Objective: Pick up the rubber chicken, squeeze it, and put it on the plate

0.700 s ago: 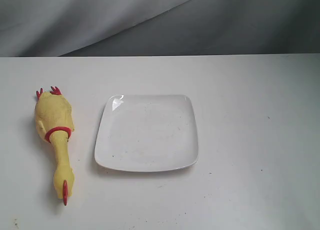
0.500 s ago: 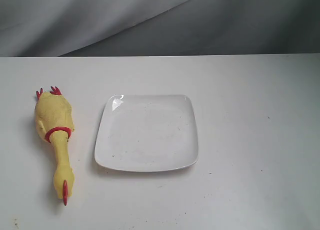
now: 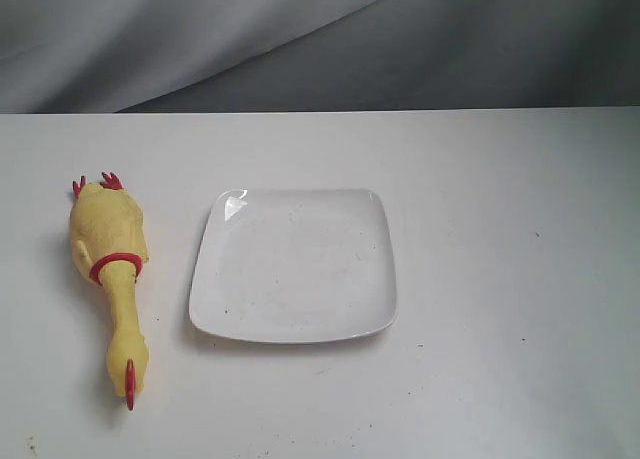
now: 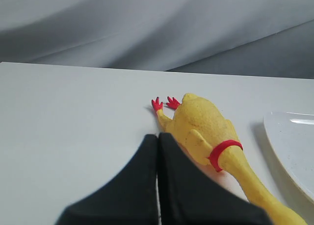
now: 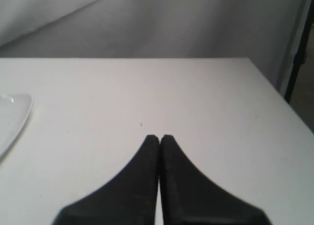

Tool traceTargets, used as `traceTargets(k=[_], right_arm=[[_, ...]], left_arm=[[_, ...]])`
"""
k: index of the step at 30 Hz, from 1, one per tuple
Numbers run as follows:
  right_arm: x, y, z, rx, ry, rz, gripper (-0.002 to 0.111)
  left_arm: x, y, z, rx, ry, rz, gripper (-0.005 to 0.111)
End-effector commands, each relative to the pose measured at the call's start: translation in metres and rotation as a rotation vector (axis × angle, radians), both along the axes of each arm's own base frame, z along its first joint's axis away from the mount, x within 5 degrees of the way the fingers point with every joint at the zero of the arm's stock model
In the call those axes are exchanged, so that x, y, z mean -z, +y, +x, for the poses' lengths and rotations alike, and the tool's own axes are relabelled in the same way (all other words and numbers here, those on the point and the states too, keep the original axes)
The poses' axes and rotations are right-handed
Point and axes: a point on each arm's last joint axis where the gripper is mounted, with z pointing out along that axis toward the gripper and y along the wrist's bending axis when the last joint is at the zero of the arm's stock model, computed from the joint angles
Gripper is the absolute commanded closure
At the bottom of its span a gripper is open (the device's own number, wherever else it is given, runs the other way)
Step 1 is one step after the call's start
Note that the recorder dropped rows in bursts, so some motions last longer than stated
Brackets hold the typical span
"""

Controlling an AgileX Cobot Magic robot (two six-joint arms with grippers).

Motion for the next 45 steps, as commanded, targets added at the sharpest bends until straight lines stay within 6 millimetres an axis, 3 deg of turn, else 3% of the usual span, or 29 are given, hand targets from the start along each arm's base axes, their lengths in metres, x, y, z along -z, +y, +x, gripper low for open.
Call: traceTargets(k=[1,7,11,19,21,23,24,27,31,34,38,41,43,45], right_arm=[[-0.022,-0.001,0.002,0.009,-0.256,-0.016,0.108],[-0.061,0.000,-0.009,0.013,-0.701,-0.040,0.108],[-0.074,0.000,-0.017,0.014,-0.873,-0.050,0.108],[-0.081,0.000,-0.023,0.006,-0.971,-0.024,0.108],[-0.083,0.000,-0.025,-0.048,-1.013,0.154,0.108],[-0.084,0.000,-0.025,-0.151,-1.016,0.495,0.108],[-0.083,0.000,-0.025,-0.171,-1.002,0.576,0.108],[-0.083,0.002,-0.021,-0.161,-0.927,0.572,0.108],[-0.120,0.001,-0.014,-0.117,-0.819,0.534,0.108],[-0.165,0.007,0.015,-0.132,-0.656,0.358,0.108],[-0.195,0.008,0.076,-0.103,-0.370,0.231,0.108],[-0.185,0.014,0.127,-0.066,-0.155,0.140,0.108],[-0.161,0.022,0.163,-0.057,0.038,-0.033,0.108],[-0.143,0.025,0.182,-0.036,0.174,-0.143,0.108]], left_arm=[[0.001,0.000,0.000,-0.003,-0.004,-0.021,0.107],[0.001,0.000,0.000,-0.003,-0.004,-0.021,0.107],[0.001,0.000,0.000,-0.003,-0.004,-0.021,0.107],[0.001,0.000,0.000,-0.003,-0.004,-0.021,0.107],[0.001,0.000,0.000,-0.003,-0.003,-0.018,0.107],[0.001,0.000,0.000,-0.003,-0.003,-0.018,0.107],[0.001,0.000,0.000,-0.003,-0.003,-0.018,0.107],[0.001,0.000,0.000,-0.003,-0.003,-0.018,0.107],[0.001,0.000,0.000,-0.003,-0.003,-0.018,0.107],[0.001,0.000,0.000,-0.003,-0.003,-0.018,0.107],[0.001,0.000,0.000,-0.003,-0.003,-0.018,0.107],[0.001,0.000,0.000,-0.003,-0.003,-0.018,0.107],[0.001,0.000,0.000,-0.003,-0.003,-0.018,0.107],[0.001,0.000,0.000,-0.003,-0.003,-0.018,0.107]])
